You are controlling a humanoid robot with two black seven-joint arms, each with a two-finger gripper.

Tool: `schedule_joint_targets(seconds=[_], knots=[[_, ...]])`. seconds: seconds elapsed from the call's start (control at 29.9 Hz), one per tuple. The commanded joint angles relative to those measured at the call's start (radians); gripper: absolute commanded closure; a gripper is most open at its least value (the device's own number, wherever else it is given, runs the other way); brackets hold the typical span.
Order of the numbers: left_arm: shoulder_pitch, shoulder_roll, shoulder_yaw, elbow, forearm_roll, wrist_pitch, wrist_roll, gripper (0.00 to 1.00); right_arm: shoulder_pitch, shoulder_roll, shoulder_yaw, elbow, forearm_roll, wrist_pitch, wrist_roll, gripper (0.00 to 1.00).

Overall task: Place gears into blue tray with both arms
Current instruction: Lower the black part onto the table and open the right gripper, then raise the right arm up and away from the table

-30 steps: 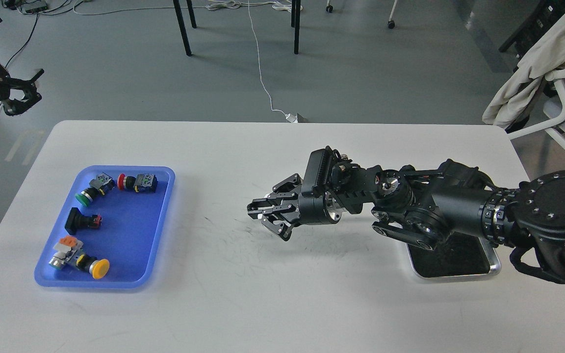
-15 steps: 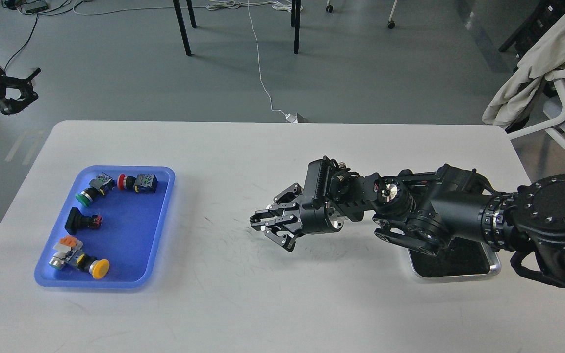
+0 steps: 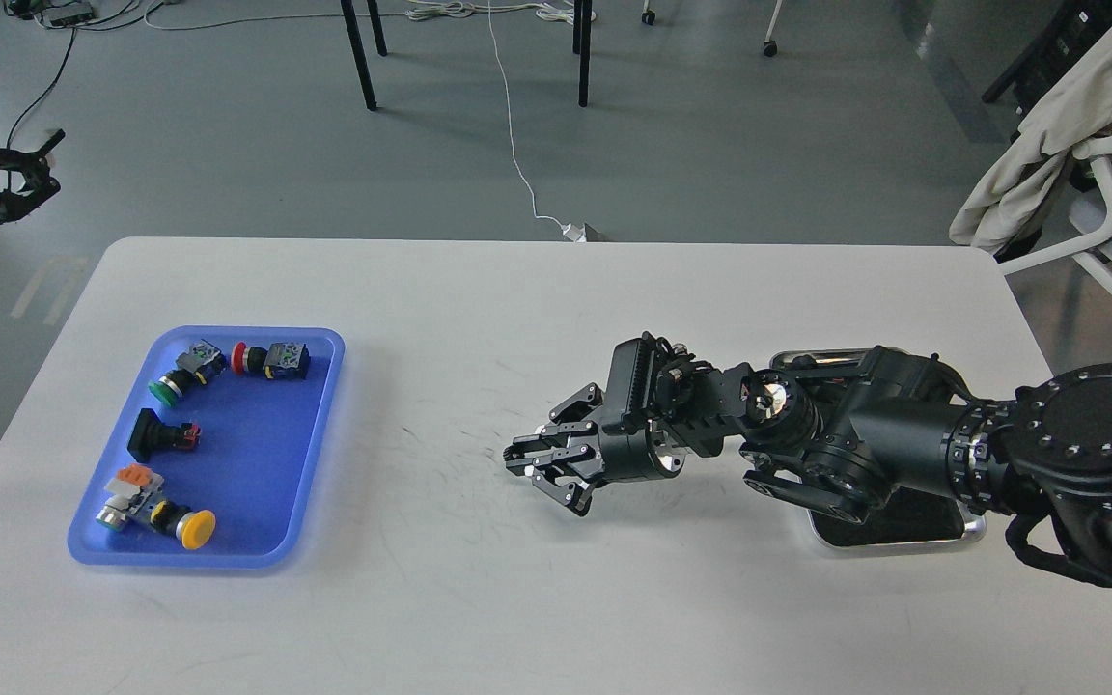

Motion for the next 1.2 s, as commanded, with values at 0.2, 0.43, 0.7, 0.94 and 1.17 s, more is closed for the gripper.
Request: schedule_joint_targets(seconds=[0.2,0.43,0.7,0.94,1.17], knots=[[0.0,0.008,0.0,-0.005,0.0,0.001,0.0,0.0,-0.007,0.0,0.005,-0.01,0.009,0.0,0.0,0.59],[0.0,0.013,0.0,-0.007,0.0,0.001,-0.002,0.0,-0.011,0.0,0.041,-0.019,0.027,-0.009,0.0,0.4],[0.0,0.011,0.008,-0.005,0.0,0.003,0.0,0.0,0.025,0.0,0.184,-0.083,0.231,0.015,0.0,0.2],[0.006,0.028,0.064,-0.011,0.005,-0.073,0.101,0.0,0.131,0.0,0.219,-0.083,0.515,0.018,0.0,0.14],[-0.004,0.07,0.121,-0.052,0.057,-0.073,0.146,0.0,0.202,0.0,0.223,-0.07,0.776,0.02,0.0,0.08]])
